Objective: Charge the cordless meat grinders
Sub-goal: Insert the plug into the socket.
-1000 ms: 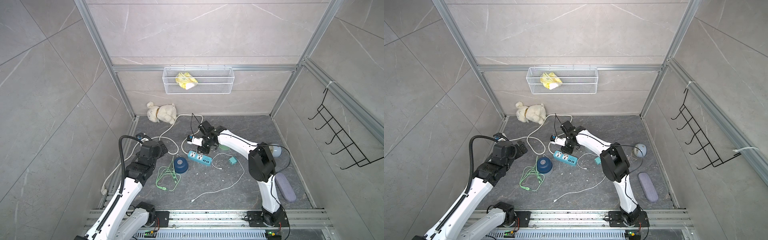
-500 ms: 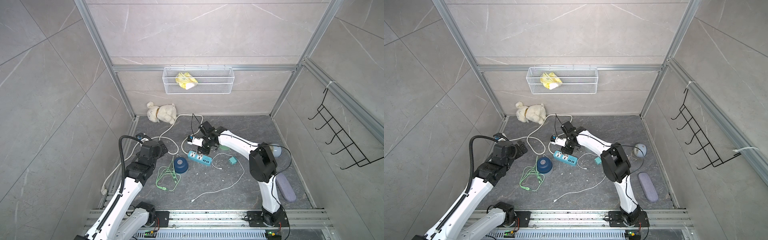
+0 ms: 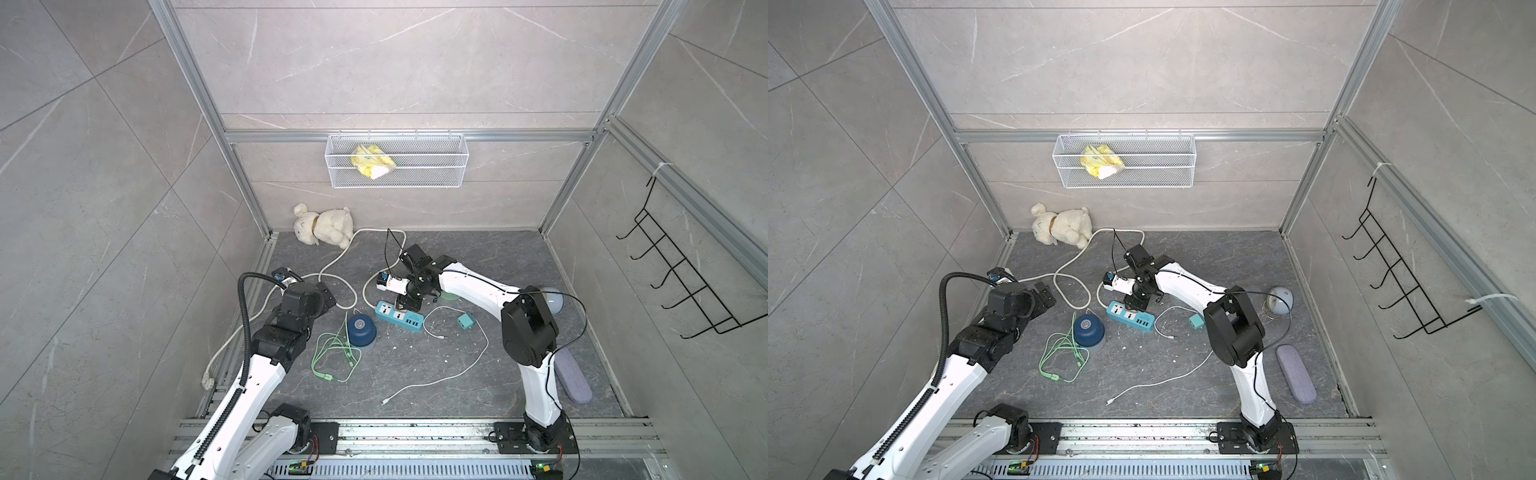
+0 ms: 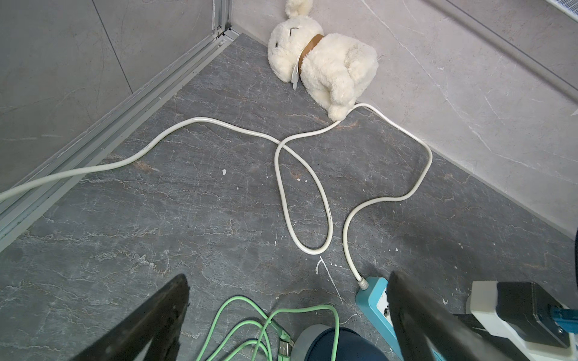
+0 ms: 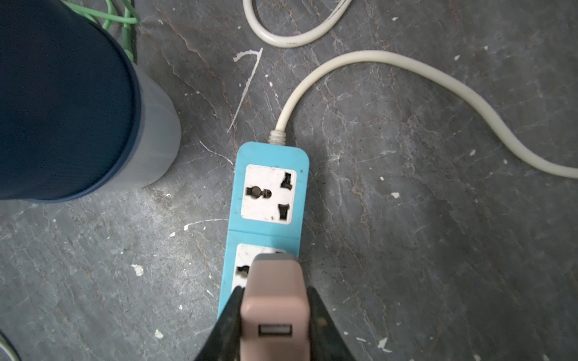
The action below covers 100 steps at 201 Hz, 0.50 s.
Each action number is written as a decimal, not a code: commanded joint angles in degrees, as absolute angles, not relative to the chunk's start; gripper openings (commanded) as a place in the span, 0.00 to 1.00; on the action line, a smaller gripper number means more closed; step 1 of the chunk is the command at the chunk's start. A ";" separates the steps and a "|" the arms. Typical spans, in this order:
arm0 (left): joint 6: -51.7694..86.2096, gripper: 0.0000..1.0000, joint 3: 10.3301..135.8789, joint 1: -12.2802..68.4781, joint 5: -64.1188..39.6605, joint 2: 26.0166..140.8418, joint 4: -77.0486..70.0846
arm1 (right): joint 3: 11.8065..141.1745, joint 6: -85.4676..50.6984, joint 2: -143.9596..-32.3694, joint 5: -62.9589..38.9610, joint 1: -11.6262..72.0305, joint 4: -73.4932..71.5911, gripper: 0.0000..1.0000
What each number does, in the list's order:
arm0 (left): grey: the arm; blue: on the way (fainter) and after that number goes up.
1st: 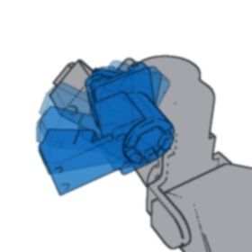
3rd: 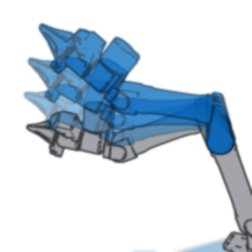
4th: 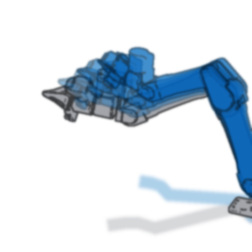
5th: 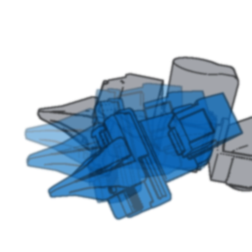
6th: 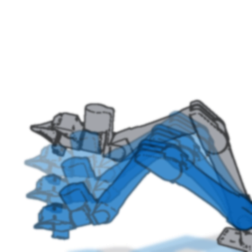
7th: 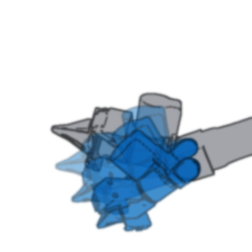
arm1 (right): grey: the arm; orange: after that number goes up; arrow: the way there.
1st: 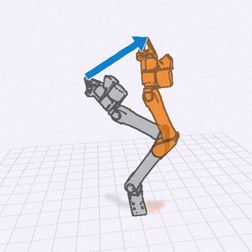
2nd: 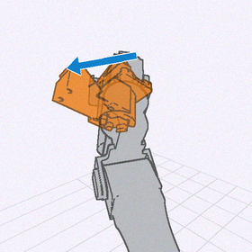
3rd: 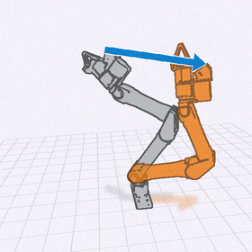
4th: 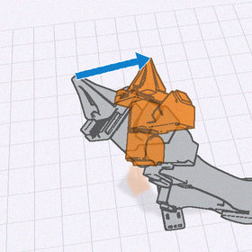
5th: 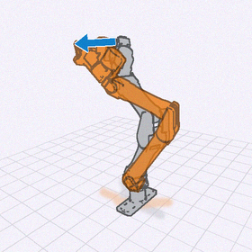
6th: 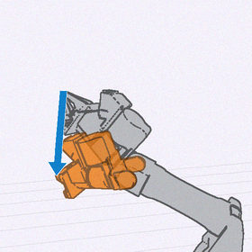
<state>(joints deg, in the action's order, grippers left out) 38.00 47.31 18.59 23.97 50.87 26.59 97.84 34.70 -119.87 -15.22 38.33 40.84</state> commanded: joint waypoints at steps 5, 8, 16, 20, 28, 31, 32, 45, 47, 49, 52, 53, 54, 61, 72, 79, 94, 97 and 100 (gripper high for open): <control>38.99 1.00 47.46 18.37 25.08 50.76 24.96 | 93.95 33.93 -120.37 -13.50 38.09 41.65 0.00; 38.95 1.00 47.54 18.37 25.02 50.80 24.96 | 93.69 33.93 -120.38 -13.49 38.10 41.27 0.00; 38.94 1.00 47.63 18.37 25.03 51.08 24.96 | 92.88 34.01 -120.31 -13.32 38.09 40.25 0.00; 38.96 1.00 47.71 18.37 25.05 51.21 24.92 | 92.48 34.01 -120.28 -13.23 38.12 39.69 0.00; 38.94 1.00 47.89 18.36 25.06 51.44 24.89 | 91.62 34.18 -120.23 -13.18 38.14 38.77 0.00; 38.94 1.00 48.01 18.37 24.87 51.61 24.94 | 91.48 34.26 -120.23 -13.12 38.13 38.54 0.00; 38.94 1.00 48.04 18.37 24.87 51.64 24.95 | 91.40 34.31 -120.19 -13.06 38.09 38.47 0.00; 38.79 1.00 48.33 18.38 24.87 52.11 24.85 | 90.60 34.61 -120.13 -12.82 38.10 37.64 0.00; 38.81 1.00 48.40 18.37 24.83 52.29 24.87 | 90.50 34.69 -120.14 -12.83 38.13 37.56 0.00; 38.77 1.00 48.42 18.37 24.80 52.40 24.81 | 90.39 34.78 -120.08 -12.77 38.14 37.38 0.00; 38.73 1.00 48.50 18.37 24.81 52.46 24.74 | 90.21 34.88 -120.06 -12.68 38.13 37.29 0.00; 38.74 1.00 48.51 18.37 24.80 52.51 24.68 | 90.15 34.93 -120.06 -12.62 38.14 37.23 0.00; 38.71 1.00 48.56 18.37 24.83 52.58 24.69 | 90.12 34.95 -120.06 -12.55 38.14 37.16 0.00; 38.62 1.00 48.69 18.37 24.74 52.86 24.61 | 89.75 35.13 -120.04 -12.46 38.09 36.84 0.00; 38.56 1.00 48.93 18.38 24.61 53.34 24.34 | 89.49 35.50 -120.12 -12.09 38.06 36.65 0.00; 38.55 1.00 49.04 18.37 24.63 53.73 24.26 | 89.49 35.72 -120.21 -11.88 38.06 36.64 0.00; 38.67 1.00 49.09 18.32 24.62 53.88 23.97 | 89.23 35.86 -120.23 -11.86 38.08 36.49 0.00; 38.78 1.00 49.03 18.36 24.68 53.89 23.99 | 89.12 35.86 -120.26 -11.81 38.08 36.48 0.00; 38.87 1.00 48.96 18.38 24.69 53.88 23.93 | 89.04 35.86 -120.31 -11.80 38.06 36.34 0.00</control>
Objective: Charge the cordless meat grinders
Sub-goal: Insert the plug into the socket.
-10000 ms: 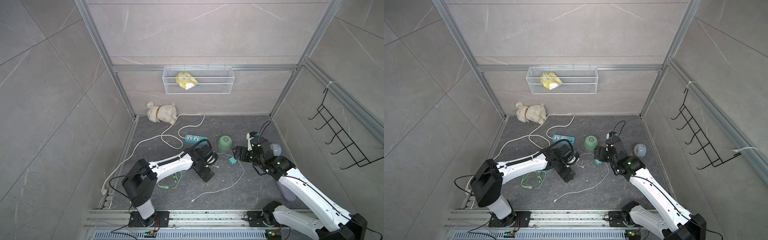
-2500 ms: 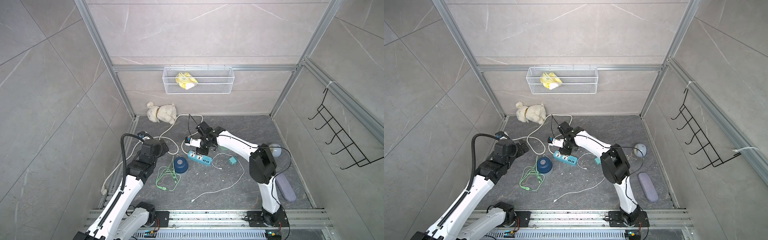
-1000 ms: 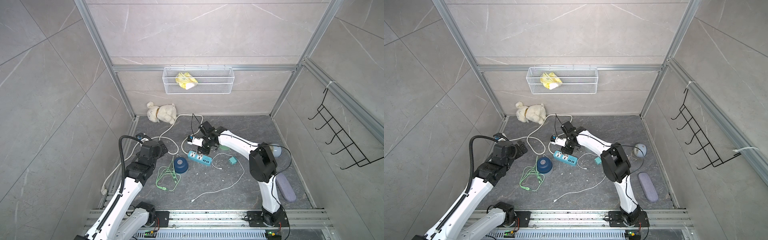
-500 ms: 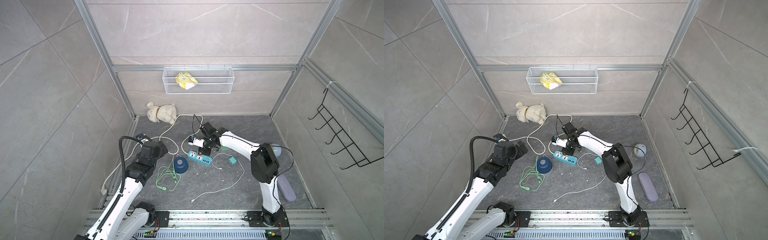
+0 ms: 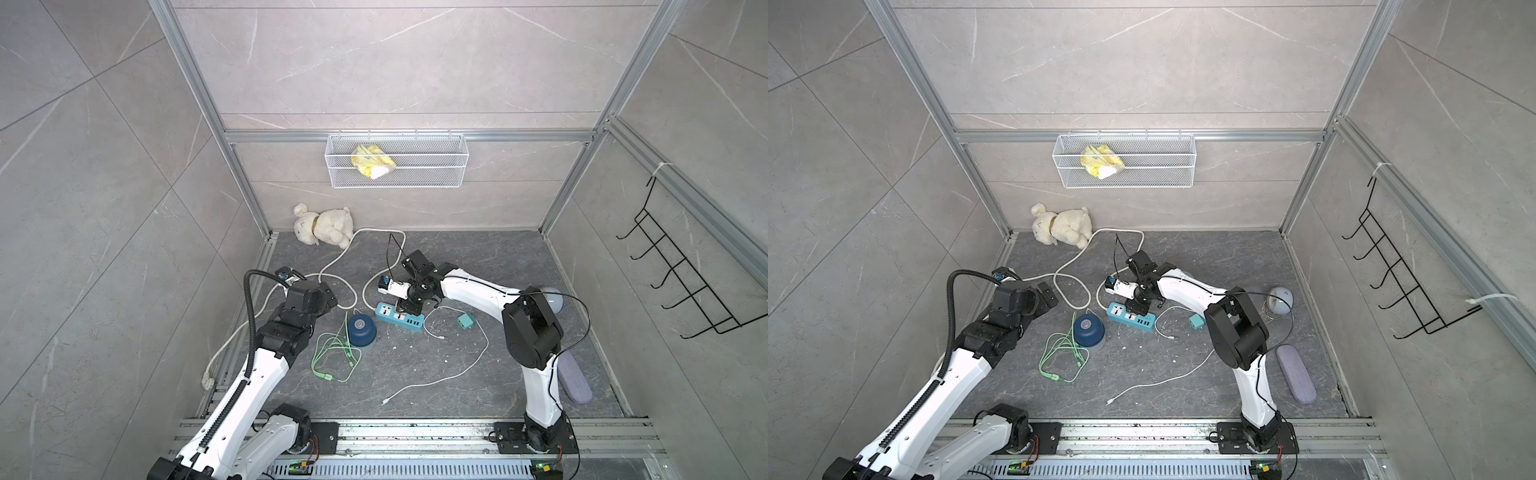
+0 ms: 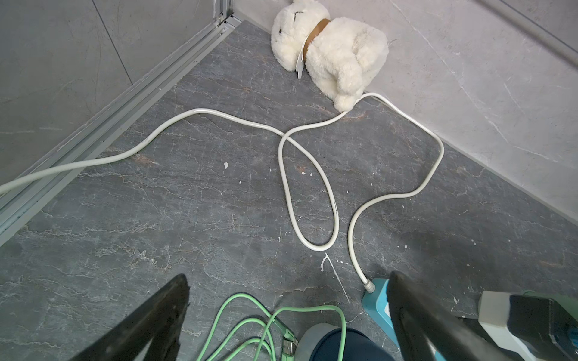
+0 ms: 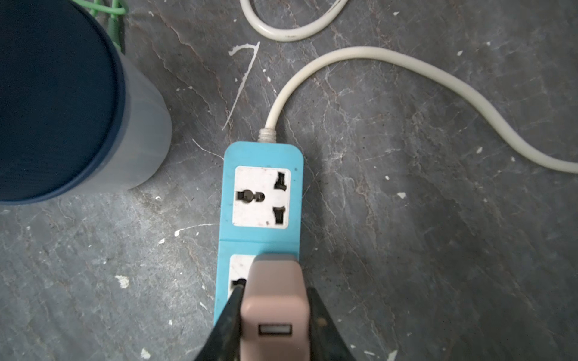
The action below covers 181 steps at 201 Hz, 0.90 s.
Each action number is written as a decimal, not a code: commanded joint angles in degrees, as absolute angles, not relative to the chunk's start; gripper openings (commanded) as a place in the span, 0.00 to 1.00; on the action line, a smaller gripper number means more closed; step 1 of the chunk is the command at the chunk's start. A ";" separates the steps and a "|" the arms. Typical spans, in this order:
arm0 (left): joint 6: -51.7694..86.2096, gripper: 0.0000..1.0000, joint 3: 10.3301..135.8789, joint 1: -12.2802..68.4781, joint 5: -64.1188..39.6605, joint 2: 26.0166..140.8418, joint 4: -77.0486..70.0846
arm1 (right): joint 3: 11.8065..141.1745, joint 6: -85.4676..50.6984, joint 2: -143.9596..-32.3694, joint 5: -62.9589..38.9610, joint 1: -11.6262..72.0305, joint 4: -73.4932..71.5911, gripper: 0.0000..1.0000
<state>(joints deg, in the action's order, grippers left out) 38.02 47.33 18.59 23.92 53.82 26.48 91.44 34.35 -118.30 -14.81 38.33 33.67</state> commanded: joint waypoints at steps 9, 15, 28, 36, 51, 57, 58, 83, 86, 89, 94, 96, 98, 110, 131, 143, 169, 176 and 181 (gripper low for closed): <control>39.04 1.00 48.74 18.35 24.79 53.79 23.82 | 88.80 35.86 -120.56 -11.69 38.01 36.37 0.00; 39.11 1.00 48.57 18.37 24.88 53.71 23.73 | 88.77 35.95 -120.79 -11.39 38.04 36.47 0.00; 39.13 1.00 48.27 18.37 25.10 53.66 23.81 | 88.77 36.17 -121.20 -10.99 38.10 36.89 0.00; 39.13 1.00 48.21 18.36 25.19 53.58 23.90 | 88.81 36.36 -121.40 -10.73 38.06 37.14 0.00; 39.08 1.00 48.08 18.41 25.40 53.58 23.91 | 88.77 36.81 -121.56 -10.19 38.16 37.60 0.00; 39.09 1.00 48.08 18.37 25.42 53.53 23.82 | 88.79 37.06 -121.59 -10.04 38.14 37.86 0.00; 39.05 1.00 48.08 18.37 25.41 53.57 23.77 | 88.78 37.08 -121.62 -10.03 38.14 37.87 0.00; 39.11 1.00 48.08 18.37 25.63 53.66 23.51 | 88.45 36.13 -120.73 -10.44 38.14 36.63 0.19; 39.06 1.00 48.14 18.38 25.68 53.63 23.45 | 88.49 35.74 -120.43 -10.78 38.14 36.37 0.24; 39.06 1.00 48.16 18.33 25.59 53.62 23.39 | 88.43 35.38 -120.17 -11.14 38.14 36.12 0.28; 38.95 1.00 48.16 18.37 25.61 53.68 23.29 | 88.71 34.71 -119.63 -11.68 38.23 35.60 0.34; 39.01 1.00 48.16 18.37 25.63 53.68 23.29 | 88.80 34.36 -119.29 -11.95 38.23 35.42 0.37; 39.02 1.00 48.16 18.37 25.59 53.65 23.25 | 88.91 33.95 -118.99 -12.30 38.17 35.22 0.39; 38.88 1.00 48.25 18.32 26.13 53.53 23.19 | 90.05 31.50 -117.16 -15.09 38.39 33.69 0.51; 39.12 1.00 48.58 18.35 28.22 53.35 23.78 | 94.48 29.10 -114.19 -19.43 38.41 35.13 0.73; 39.45 1.00 48.54 18.37 29.01 53.21 24.24 | 96.39 28.91 -112.91 -20.59 38.40 37.30 0.74; 38.76 1.00 48.10 18.37 28.65 52.29 24.13 | 95.56 25.43 -106.04 -21.29 38.23 37.04 0.74; 37.83 1.00 47.93 18.37 27.72 52.01 23.64 | 93.58 22.89 -103.15 -20.51 38.14 35.18 0.73; 36.93 1.00 47.82 18.35 27.35 51.79 23.22 | 91.65 20.51 -100.75 -19.67 38.15 33.48 0.72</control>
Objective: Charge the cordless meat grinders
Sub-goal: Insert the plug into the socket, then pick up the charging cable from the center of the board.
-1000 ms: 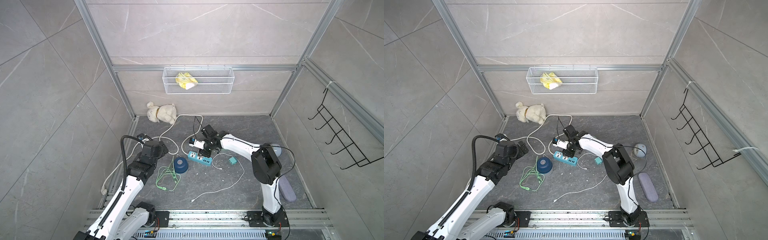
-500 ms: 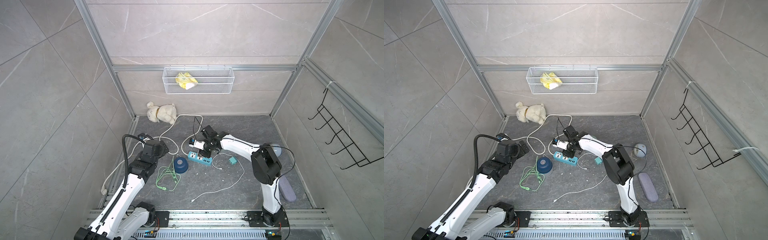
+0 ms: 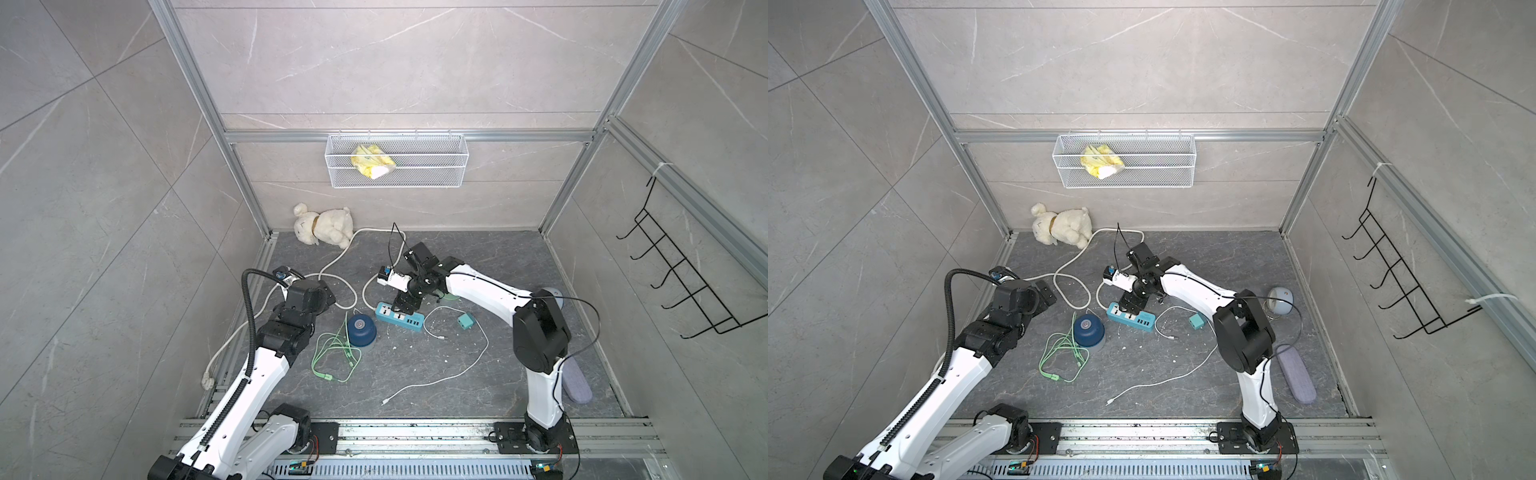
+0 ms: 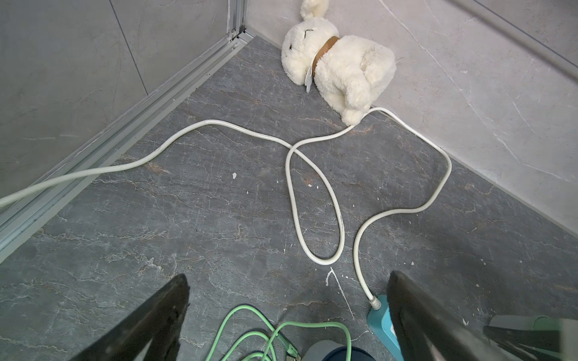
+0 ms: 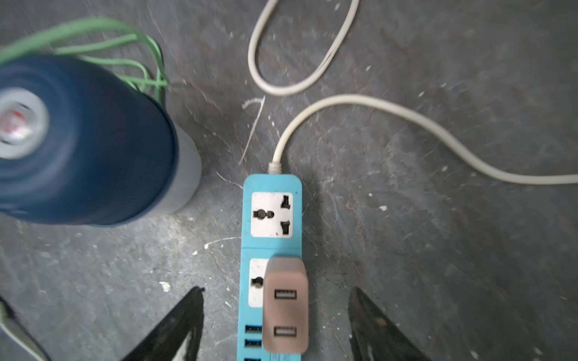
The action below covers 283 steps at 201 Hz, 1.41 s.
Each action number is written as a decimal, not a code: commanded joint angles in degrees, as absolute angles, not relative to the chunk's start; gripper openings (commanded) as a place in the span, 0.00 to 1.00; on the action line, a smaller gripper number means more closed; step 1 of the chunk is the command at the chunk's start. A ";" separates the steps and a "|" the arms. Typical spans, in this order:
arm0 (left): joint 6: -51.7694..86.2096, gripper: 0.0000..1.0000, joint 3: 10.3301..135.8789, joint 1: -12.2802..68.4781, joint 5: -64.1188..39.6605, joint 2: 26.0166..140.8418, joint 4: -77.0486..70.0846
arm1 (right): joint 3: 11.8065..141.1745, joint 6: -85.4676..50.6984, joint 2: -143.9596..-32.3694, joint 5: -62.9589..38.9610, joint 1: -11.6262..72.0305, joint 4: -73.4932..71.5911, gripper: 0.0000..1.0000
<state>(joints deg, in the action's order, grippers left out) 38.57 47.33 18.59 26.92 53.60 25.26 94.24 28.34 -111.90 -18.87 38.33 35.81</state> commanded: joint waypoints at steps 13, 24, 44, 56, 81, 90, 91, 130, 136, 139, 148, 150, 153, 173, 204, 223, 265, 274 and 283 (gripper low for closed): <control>34.84 1.00 47.69 18.37 23.65 51.20 22.19 | 85.08 13.20 -94.26 -16.74 38.15 29.19 0.72; 32.66 1.00 47.82 18.34 20.84 50.77 21.18 | 80.03 6.18 -89.38 -12.83 38.14 28.47 0.72; 28.50 1.00 49.34 18.28 15.36 50.52 20.52 | 76.54 -5.74 -85.12 -1.64 38.10 37.58 0.70; 25.00 1.00 50.36 18.28 11.38 50.90 19.38 | 77.59 -10.02 -85.08 1.32 38.06 46.05 0.69; 21.06 1.00 52.50 18.28 5.83 53.02 18.00 | 75.41 -11.48 -87.55 -0.57 38.01 55.23 0.68; 21.60 1.00 53.05 18.28 5.43 53.34 18.60 | 73.46 -10.77 -89.16 -1.62 38.05 55.05 0.66; 21.65 1.00 53.07 18.28 5.44 53.39 18.66 | 73.25 -10.70 -89.36 -1.69 38.10 54.95 0.66; 26.00 1.00 49.93 18.28 4.49 49.43 16.59 | 65.06 -9.20 -90.28 1.36 38.98 46.92 0.64; 26.69 1.00 48.94 18.28 4.19 48.26 15.40 | 64.07 -8.68 -89.83 2.06 39.00 45.12 0.64; 27.06 1.00 48.50 18.28 4.20 47.89 14.86 | 63.73 -8.11 -89.83 2.19 39.02 44.30 0.64; 28.06 1.00 47.18 18.28 4.05 46.44 13.19 | 63.54 -6.30 -90.46 1.83 39.02 42.82 0.65; 28.39 1.00 46.91 18.28 4.04 46.15 13.06 | 63.54 -6.09 -90.58 1.75 39.02 42.72 0.65; 28.81 1.00 46.51 18.28 4.09 45.90 12.65 | 63.69 -5.57 -91.02 1.56 39.01 42.50 0.64; 33.01 1.00 45.35 18.28 2.86 45.17 11.67 | 65.74 -2.24 -94.86 -0.03 39.11 43.68 0.62; 36.36 1.00 45.12 18.28 -0.04 47.33 13.79 | 66.54 -0.04 -97.88 -2.39 39.24 42.40 0.57; 37.67 1.00 43.18 18.28 -0.45 47.83 11.80 | 66.28 -0.02 -99.20 -1.60 39.64 41.58 0.53; 37.85 1.00 42.21 18.28 -2.12 48.51 8.91 | 67.10 0.83 -101.69 2.76 39.73 41.30 0.51; 37.50 1.00 42.60 18.28 -2.86 48.58 9.01 | 67.60 1.48 -102.87 3.85 39.82 41.77 0.50; 37.31 1.00 42.71 18.28 -3.41 48.41 8.88 | 68.19 2.00 -104.13 4.92 39.81 42.62 0.49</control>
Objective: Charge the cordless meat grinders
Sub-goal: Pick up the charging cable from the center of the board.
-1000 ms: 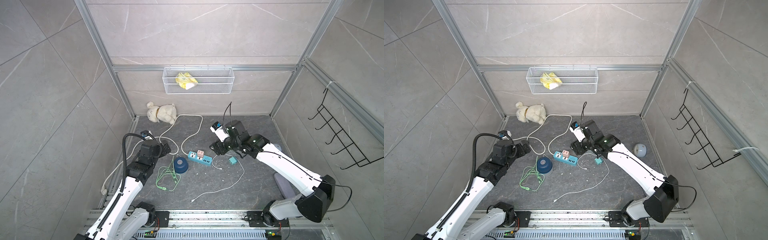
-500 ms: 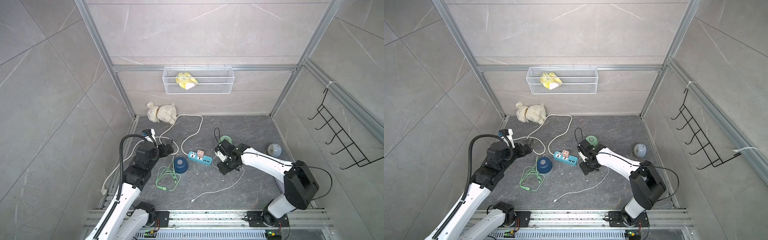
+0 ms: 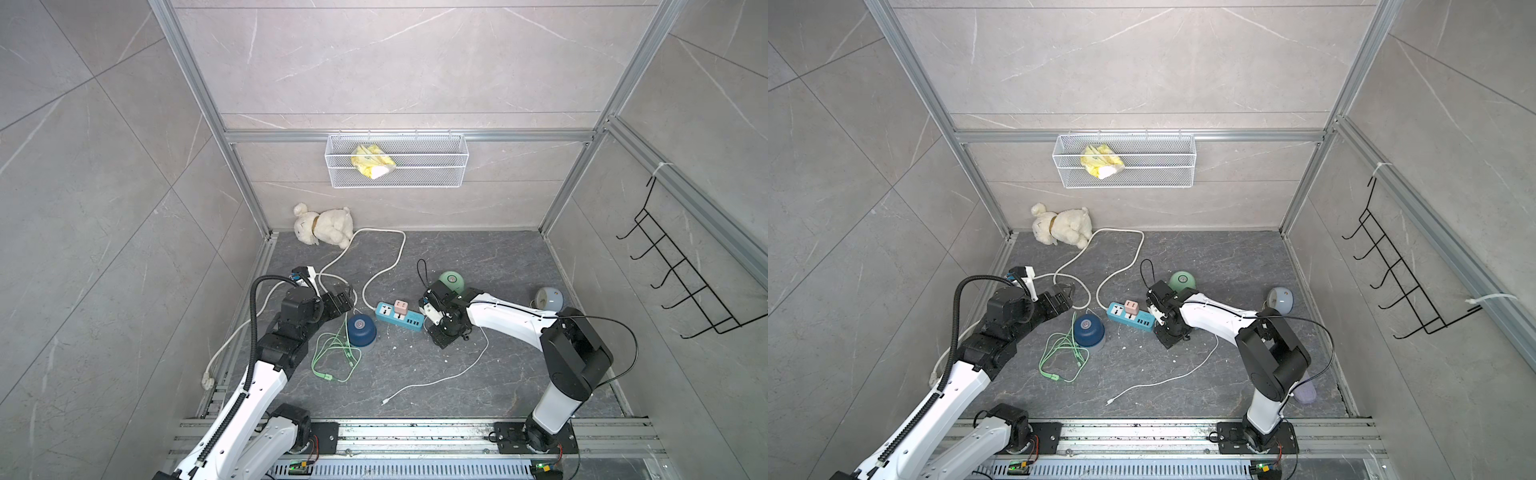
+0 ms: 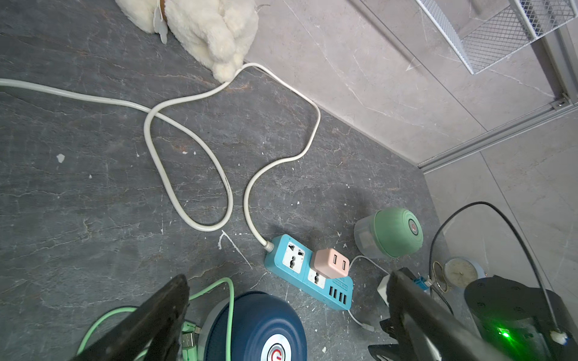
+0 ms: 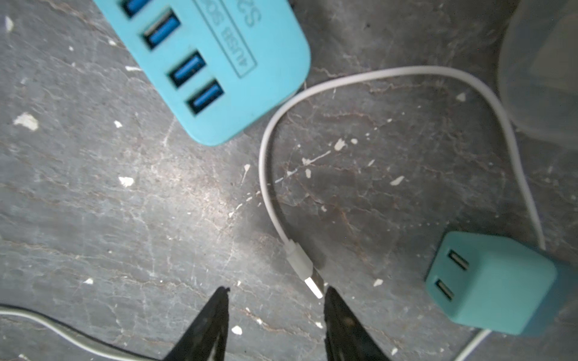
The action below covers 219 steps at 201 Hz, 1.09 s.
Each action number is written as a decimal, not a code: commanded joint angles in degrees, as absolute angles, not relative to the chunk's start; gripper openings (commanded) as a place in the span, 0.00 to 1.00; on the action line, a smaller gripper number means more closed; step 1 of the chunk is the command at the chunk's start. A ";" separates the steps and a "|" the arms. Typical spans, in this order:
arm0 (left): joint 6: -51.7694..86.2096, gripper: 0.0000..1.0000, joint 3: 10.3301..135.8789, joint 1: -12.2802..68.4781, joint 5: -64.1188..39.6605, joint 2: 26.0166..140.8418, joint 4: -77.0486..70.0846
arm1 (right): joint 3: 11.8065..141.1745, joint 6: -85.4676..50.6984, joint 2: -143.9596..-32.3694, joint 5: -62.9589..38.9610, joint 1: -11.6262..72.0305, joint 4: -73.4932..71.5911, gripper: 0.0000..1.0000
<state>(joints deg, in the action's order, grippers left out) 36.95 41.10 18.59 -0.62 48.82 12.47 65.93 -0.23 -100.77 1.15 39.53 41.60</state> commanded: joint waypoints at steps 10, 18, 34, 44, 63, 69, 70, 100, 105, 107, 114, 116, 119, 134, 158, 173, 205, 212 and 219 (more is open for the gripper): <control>37.33 1.00 42.71 18.28 -3.97 48.30 8.58 | 68.47 2.26 -105.06 5.52 39.82 43.07 0.48; 37.35 1.00 42.69 18.28 -4.36 48.10 8.49 | 68.51 2.38 -105.42 5.62 39.84 43.15 0.46; 37.35 1.00 42.63 18.28 -4.81 47.82 8.47 | 68.21 2.29 -105.62 5.29 39.82 43.08 0.44; 37.19 1.00 42.63 18.28 -4.80 47.46 8.34 | 68.03 2.28 -105.81 5.36 39.78 43.07 0.42; 37.01 1.00 42.54 18.28 -4.87 46.93 7.76 | 68.32 2.17 -106.52 5.51 39.82 43.63 0.37; 36.79 1.00 42.54 18.28 -5.05 46.70 7.59 | 68.23 2.06 -106.53 5.62 39.89 43.56 0.36; 36.76 1.00 42.54 18.28 -5.07 46.68 7.53 | 68.22 2.08 -106.53 5.62 39.85 43.58 0.35; 36.04 1.00 43.14 18.28 -5.96 46.39 6.91 | 67.33 0.99 -105.28 7.23 39.84 42.15 0.24; 35.71 1.00 43.15 18.28 -6.60 46.41 6.58 | 67.01 0.83 -104.41 7.56 39.85 41.51 0.22; 35.62 1.00 43.22 18.28 -6.94 46.47 6.35 | 66.81 0.65 -104.15 7.69 39.80 41.27 0.21; 35.40 1.00 43.32 18.28 -8.04 46.70 5.64 | 66.25 0.20 -102.53 8.07 39.84 40.33 0.17; 35.35 1.00 43.37 18.28 -8.36 46.74 5.45 | 66.09 0.18 -102.12 8.08 39.82 40.12 0.16; 35.21 1.00 43.48 18.28 -8.87 46.90 5.31 | 65.87 0.03 -101.49 8.09 39.89 39.74 0.15; 34.48 1.00 44.26 18.28 -11.38 47.72 5.01 | 64.82 -0.75 -98.62 7.38 39.86 37.61 0.09; 33.21 1.00 44.74 18.28 -13.95 49.17 4.26 | 63.70 -3.03 -94.15 4.52 39.84 36.17 0.01; 33.50 1.00 44.98 18.28 -15.11 50.11 3.51 | 62.80 -5.59 -90.28 4.22 39.80 36.74 0.00; 48.51 0.94 43.13 21.13 -22.70 56.19 -7.44 | 59.33 -12.12 -80.46 -2.78 39.75 32.98 0.00; 51.08 0.93 42.98 24.59 -23.18 58.34 -9.78 | 59.40 -12.99 -79.35 -5.66 39.80 32.31 0.00; 51.54 0.93 43.26 29.06 -22.01 60.18 -11.06 | 59.65 -14.00 -78.52 -7.46 39.81 31.72 0.00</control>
